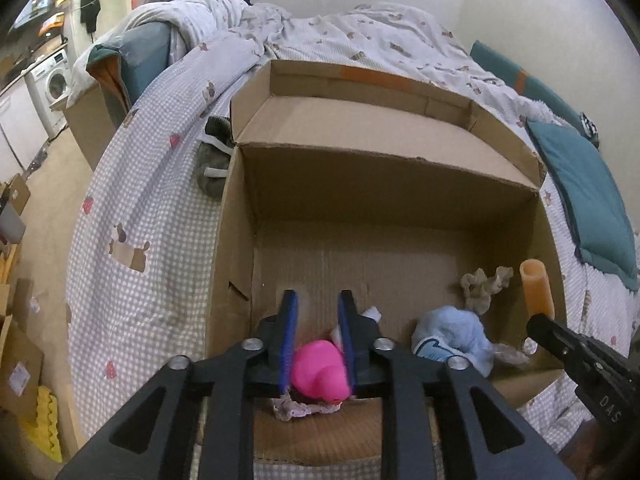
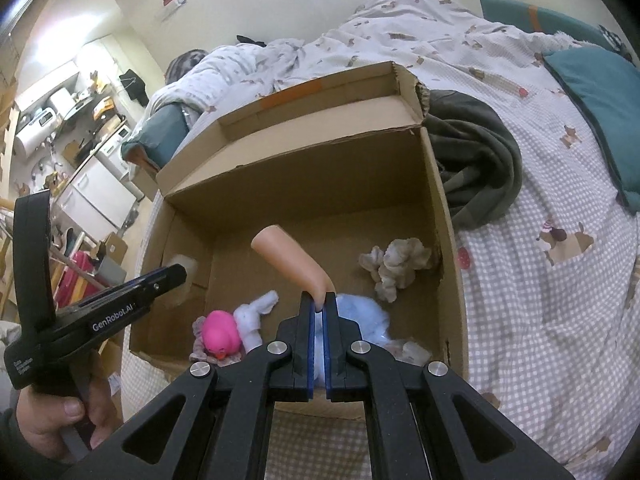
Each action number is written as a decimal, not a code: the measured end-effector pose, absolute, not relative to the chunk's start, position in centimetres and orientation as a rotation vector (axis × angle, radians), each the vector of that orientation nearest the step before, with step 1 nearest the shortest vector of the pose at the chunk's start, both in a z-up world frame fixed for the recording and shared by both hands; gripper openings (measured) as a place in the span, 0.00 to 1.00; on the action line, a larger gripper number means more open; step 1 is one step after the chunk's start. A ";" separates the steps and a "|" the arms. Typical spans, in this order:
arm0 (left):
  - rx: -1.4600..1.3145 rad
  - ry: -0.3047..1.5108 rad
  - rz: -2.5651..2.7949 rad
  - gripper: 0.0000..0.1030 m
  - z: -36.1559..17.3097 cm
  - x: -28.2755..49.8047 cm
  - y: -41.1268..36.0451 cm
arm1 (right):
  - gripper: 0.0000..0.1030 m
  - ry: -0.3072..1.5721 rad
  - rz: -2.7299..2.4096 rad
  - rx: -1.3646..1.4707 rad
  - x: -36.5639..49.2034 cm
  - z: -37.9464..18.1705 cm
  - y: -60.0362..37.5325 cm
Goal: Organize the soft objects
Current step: 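Open both tools to drop the tan plush and strip into the box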
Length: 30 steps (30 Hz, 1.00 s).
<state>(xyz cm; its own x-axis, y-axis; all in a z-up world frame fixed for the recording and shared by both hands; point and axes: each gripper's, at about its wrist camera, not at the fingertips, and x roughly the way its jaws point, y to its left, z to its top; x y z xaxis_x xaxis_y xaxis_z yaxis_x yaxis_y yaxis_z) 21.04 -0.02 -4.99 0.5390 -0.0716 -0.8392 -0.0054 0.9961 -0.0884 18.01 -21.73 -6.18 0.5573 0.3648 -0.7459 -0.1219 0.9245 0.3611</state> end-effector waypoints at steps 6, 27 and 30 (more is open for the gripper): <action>-0.092 0.952 -0.028 0.62 -4.1 20.4 0.1 | 0.05 0.943 0.291 0.289 18.2 -6.2 -21.8; -0.041 0.913 0.050 0.79 -2.9 19.3 0.8 | 0.80 0.871 0.286 0.330 17.2 -5.0 -22.5; -0.055 0.898 0.057 0.80 -2.3 18.7 1.3 | 0.81 0.872 0.285 0.324 17.0 -4.6 -22.3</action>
